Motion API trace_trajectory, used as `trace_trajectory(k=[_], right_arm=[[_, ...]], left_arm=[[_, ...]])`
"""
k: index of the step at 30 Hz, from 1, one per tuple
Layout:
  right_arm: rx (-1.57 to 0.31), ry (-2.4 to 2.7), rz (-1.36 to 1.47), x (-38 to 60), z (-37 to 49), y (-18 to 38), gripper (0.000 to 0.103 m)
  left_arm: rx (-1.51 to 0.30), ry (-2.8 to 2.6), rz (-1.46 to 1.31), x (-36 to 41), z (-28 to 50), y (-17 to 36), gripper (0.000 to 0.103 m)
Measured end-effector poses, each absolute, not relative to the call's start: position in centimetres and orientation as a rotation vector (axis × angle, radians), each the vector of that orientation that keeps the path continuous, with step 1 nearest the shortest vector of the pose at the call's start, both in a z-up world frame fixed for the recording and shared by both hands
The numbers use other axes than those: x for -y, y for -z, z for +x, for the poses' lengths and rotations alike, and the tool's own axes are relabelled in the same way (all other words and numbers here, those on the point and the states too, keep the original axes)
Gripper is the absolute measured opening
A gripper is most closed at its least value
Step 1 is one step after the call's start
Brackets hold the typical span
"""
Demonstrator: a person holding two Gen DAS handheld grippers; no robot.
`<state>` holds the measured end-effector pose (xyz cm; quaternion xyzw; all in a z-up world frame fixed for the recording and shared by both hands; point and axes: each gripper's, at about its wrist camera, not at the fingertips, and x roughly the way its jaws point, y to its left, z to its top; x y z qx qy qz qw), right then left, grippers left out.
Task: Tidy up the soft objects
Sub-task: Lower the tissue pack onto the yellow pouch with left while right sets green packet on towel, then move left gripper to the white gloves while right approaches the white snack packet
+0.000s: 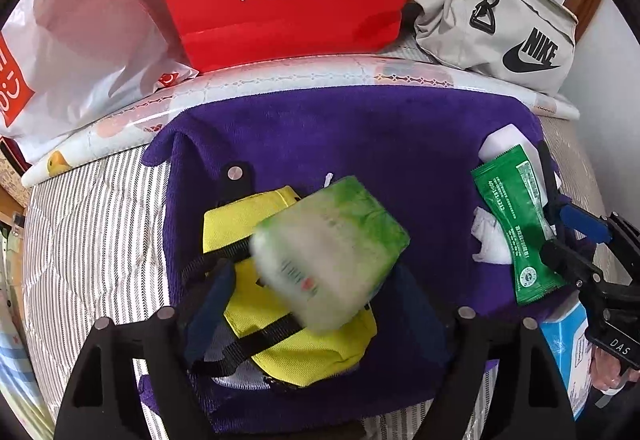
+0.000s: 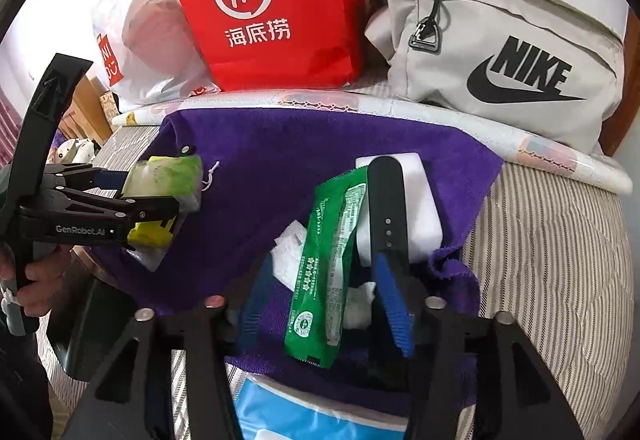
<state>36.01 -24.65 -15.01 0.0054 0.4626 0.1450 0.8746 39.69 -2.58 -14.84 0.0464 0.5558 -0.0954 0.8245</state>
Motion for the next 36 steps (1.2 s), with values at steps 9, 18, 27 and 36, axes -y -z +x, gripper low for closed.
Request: trace_trajectory(k=[9,18,27,36], right_arm=[[-0.936,-0.28,0.036,25.6,34.4,13.4,0.063],[-0.881,-0.266,0.045,26.1,29.7,10.8,0.063],[-0.824,-0.294,0.111,26.9,21.7,8.5,0.063],[-0.834,-0.34,0.078,25.8,15.0,9.2,0.063]], left_arm=[[-1.156,0.191,0.089,1.6,38.0,13.0,0.082],[-1.11,0.197,0.046,0.7,33.9,10.1,0.082],[-1.055,0.225,0.046,0.8,25.7,8.1,0.082],[-1.06,0.286,0.038,1.5,17.9,9.4,0.082]])
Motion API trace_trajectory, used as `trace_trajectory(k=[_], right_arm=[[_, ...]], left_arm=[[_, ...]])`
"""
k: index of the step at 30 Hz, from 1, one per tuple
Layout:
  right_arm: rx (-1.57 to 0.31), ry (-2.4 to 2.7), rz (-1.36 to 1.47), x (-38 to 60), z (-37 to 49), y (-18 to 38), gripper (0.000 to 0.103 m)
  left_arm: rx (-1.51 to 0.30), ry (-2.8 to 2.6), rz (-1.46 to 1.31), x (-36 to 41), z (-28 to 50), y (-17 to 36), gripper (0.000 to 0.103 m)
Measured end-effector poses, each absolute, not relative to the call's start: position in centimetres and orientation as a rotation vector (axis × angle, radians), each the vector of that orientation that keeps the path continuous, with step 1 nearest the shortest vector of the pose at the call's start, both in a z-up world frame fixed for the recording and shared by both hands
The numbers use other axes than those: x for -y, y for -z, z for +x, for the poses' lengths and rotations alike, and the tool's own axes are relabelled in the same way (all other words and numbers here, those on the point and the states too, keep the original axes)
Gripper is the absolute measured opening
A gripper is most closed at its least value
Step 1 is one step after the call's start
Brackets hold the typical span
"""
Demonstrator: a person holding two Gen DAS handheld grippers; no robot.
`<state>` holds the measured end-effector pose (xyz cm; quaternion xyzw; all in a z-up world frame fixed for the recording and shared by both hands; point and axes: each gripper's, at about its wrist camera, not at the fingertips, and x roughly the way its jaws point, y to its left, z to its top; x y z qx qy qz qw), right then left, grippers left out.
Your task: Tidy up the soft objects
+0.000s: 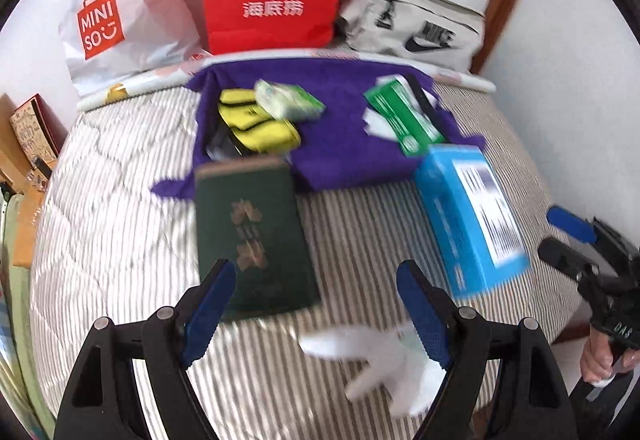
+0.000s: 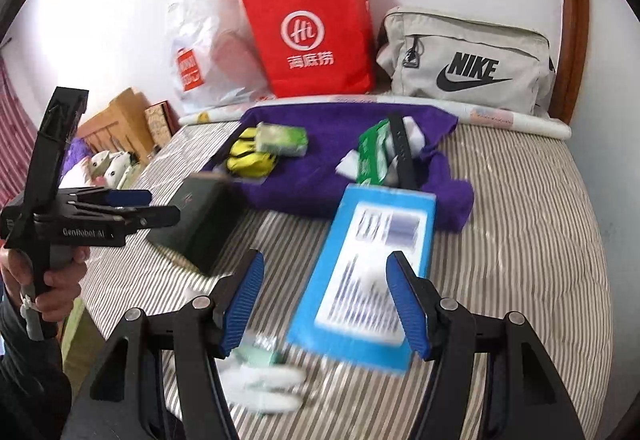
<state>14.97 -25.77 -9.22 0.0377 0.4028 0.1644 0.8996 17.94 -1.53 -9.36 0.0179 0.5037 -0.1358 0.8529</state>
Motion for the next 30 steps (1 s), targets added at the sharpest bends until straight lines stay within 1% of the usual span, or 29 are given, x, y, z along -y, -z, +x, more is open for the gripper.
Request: trace_trajectory(k=[4,9,17,18,21,25,26,27,28,29,30], right_arm=[[-0.816,-0.332,0.077,25.9,12.6,9.3,0.063],[-0.814,-0.309,0.1,27.1,10.5,9.8,0.063],[-0.821,-0.274,0.125,28.7,8.4,11.5,0.063],[-0.822,-0.271,0.125,28.7,8.3,11.6,0.063],[-0.831,-0.261,0.12,28.8,8.0,12.2,0.063],[-0.837,-0.261,0.128,28.7,8.1,12.7,0.063],[-0.839,-0.263,0.131,28.7,8.1,12.8,0.063],[-0.841,-0.263,0.133,28.6,8.1,13.0,0.063],[-0.844,-0.264,0.134,28.5,7.9,13.2,0.063],[-0.848,-0.267,0.131,28.3,7.9,13.4,0.063],[-0.85,-0.269,0.126,28.2,7.8,13.5,0.063]], left_arm=[[-1.06,0.324,0.083,2.9,14.5,10.6,0.082],[-1.076,0.357,0.079,4.0,12.1,12.5,0.082],[-1.175,0.389,0.079,6.3,10.2,18.2,0.082],[-1.176,0.391,0.078,6.6,10.0,18.6,0.084],[-1.139,0.378,0.117,7.3,9.3,18.7,0.085],[-1.095,0.36,0.157,8.1,8.9,18.9,0.085],[-1.086,0.36,0.152,8.0,9.0,18.8,0.079],[-1.074,0.357,0.148,7.9,8.9,18.7,0.065],[-1.059,0.362,0.148,7.7,8.8,18.4,0.055],[-1.056,0.376,0.142,7.6,8.8,18.2,0.035],[-1.061,0.393,0.128,7.3,8.9,18.0,0.021]])
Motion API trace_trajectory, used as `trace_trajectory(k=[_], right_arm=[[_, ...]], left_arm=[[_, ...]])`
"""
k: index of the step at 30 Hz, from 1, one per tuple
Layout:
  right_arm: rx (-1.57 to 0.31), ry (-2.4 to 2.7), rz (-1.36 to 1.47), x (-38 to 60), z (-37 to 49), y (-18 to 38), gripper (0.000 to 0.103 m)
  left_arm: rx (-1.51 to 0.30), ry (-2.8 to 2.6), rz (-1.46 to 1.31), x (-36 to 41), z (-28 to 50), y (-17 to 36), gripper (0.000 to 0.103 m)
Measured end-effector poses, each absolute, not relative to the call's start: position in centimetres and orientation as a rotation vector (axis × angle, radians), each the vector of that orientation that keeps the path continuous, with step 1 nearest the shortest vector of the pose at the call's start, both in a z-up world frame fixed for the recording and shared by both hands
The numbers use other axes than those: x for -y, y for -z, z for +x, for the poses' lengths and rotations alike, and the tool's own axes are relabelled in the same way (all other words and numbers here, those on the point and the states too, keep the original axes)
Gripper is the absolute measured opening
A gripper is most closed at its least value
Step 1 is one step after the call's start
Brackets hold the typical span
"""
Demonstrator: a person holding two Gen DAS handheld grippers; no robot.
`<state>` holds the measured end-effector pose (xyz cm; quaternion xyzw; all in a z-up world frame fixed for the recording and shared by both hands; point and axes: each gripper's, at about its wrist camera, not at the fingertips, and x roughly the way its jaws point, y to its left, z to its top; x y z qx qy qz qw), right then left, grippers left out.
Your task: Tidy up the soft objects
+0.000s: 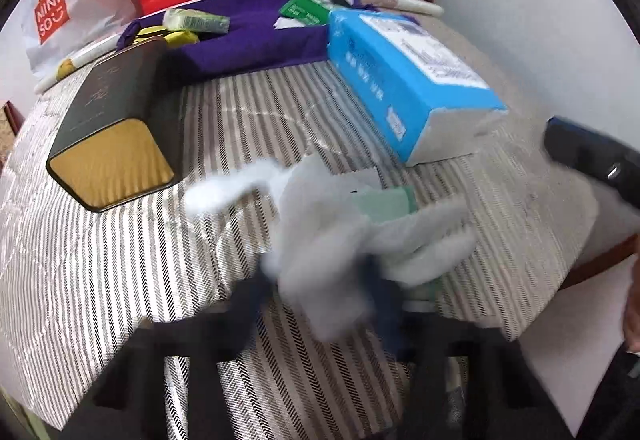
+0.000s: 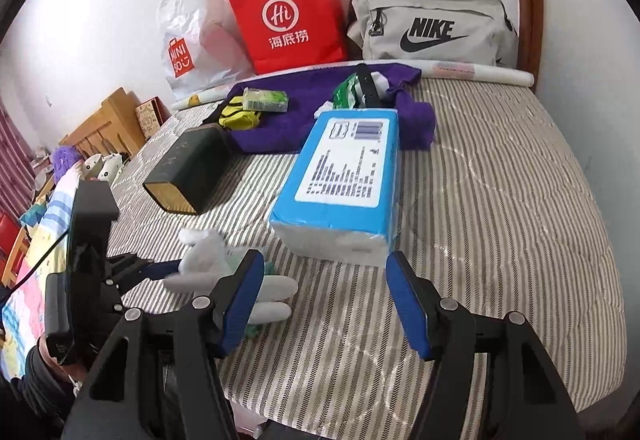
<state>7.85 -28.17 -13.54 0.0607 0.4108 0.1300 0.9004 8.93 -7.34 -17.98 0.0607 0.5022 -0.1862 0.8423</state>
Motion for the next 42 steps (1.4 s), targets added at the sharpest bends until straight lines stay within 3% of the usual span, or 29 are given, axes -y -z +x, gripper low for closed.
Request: trace_trajectory(k=[5,16,28,35,40,42], right_arm=[[-0.851,-0.304,0.11,27.2,7.4,14.2,0.063],[-0.89,-0.414,0.084,23.3,7.6,16.2,0.063],[-0.958,-0.372,0.045,17.2,10.2,19.8,0.063],[-0.889,-0.233,-0.047,14.0,10.6,20.5,0.072],[-0.834,-0.195,-0.08,13.6,10.2,20.7,0.059],[-0.83,-0.201,-0.068,14.3,10.0,20.7,0.046]], left_arm=[[-1.04,0.425,0.037,5.2,9.5,16.6,0.014],[-1.016,0.285,-0.064,-2.4,10.1,15.0,0.013],[-1.069,0.187,-0.102,-7.3,11.2,17.4,0.014],[-1.084,0.212,-0.119,-7.9,11.4,18.0,0.017],[-1.078,0.222,-0.109,-7.5,11.2,18.1,0.017],[-1.072,0.236,-0.106,-7.3,11.0,18.1,0.028]])
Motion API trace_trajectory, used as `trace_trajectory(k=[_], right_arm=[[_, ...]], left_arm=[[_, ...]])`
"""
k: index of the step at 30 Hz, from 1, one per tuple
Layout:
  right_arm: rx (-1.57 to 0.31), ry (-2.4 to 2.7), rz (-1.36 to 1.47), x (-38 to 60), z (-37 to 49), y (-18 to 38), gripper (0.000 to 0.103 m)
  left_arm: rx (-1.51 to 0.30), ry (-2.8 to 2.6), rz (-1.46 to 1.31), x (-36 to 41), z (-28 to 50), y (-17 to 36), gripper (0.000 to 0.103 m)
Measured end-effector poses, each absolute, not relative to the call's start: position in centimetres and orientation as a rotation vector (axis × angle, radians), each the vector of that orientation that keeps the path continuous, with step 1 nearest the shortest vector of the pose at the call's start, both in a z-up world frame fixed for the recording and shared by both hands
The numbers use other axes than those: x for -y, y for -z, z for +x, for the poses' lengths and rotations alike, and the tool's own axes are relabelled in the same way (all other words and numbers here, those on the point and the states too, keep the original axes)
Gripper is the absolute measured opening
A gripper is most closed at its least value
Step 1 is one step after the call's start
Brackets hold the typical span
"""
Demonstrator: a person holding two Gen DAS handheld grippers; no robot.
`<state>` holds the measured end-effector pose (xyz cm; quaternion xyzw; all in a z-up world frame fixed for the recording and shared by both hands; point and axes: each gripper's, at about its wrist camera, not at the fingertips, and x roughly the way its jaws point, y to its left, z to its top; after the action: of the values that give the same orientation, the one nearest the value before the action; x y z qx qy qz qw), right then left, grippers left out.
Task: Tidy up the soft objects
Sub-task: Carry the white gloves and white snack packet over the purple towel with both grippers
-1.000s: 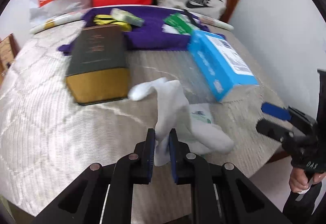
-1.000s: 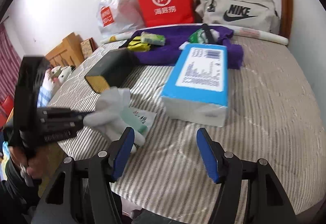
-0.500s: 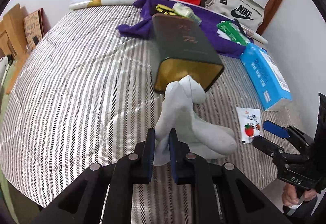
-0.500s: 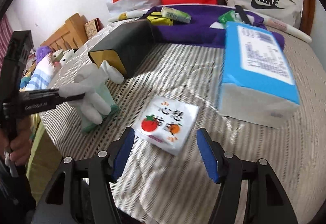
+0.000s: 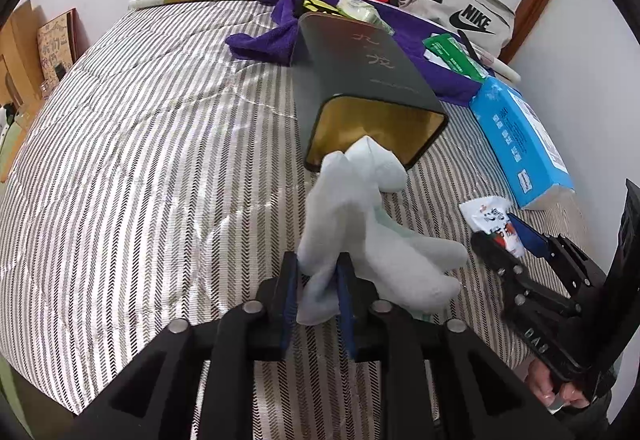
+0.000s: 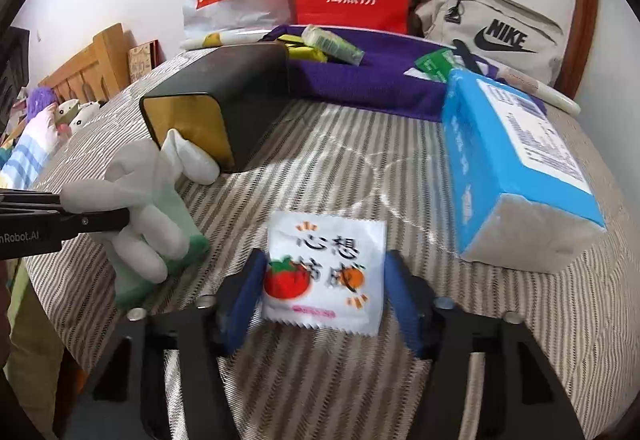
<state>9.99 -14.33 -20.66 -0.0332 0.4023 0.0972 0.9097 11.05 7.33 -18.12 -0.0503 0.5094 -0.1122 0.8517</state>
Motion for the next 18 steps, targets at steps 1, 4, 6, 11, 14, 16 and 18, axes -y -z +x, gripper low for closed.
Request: trace_trajectory(k=[1,4,6,11,14,16,18], right_arm=[[-0.831,-0.21,-0.062,14.7,9.8,20.6,0.046],[-0.834,-0.22,-0.062,15.3,9.4,20.6,0.044],[-0.832,-0.232,-0.065,15.6,8.9,20.6,0.044],[-0.848,-0.267,0.003,17.4,7.4,20.5,0.044],[-0.853,-0.246,0.023,18.9,6.7,20.5,0.044],[-0.852,-0.222,0.012,19.9,6.2,20.6,0.044],[-0.859,-0.197,0.007,21.1,5.8,20.6,0.044]], left_arm=[[-1.069,0.259,-0.108,-7.1,11.0,18.1,0.034],[-1.066,0.315,-0.122,-6.2,10.9,18.0,0.063],[-1.066,0.305,-0.115,-5.7,11.0,18.1,0.07],[-1.052,0.24,-0.066,-3.9,11.6,18.2,0.078],[-1.031,0.179,0.002,-2.8,11.7,18.4,0.057],[-1.014,0.174,0.033,-2.3,11.5,18.2,0.036],[-1.024,0.202,0.02,-2.2,11.5,18.0,0.023]])
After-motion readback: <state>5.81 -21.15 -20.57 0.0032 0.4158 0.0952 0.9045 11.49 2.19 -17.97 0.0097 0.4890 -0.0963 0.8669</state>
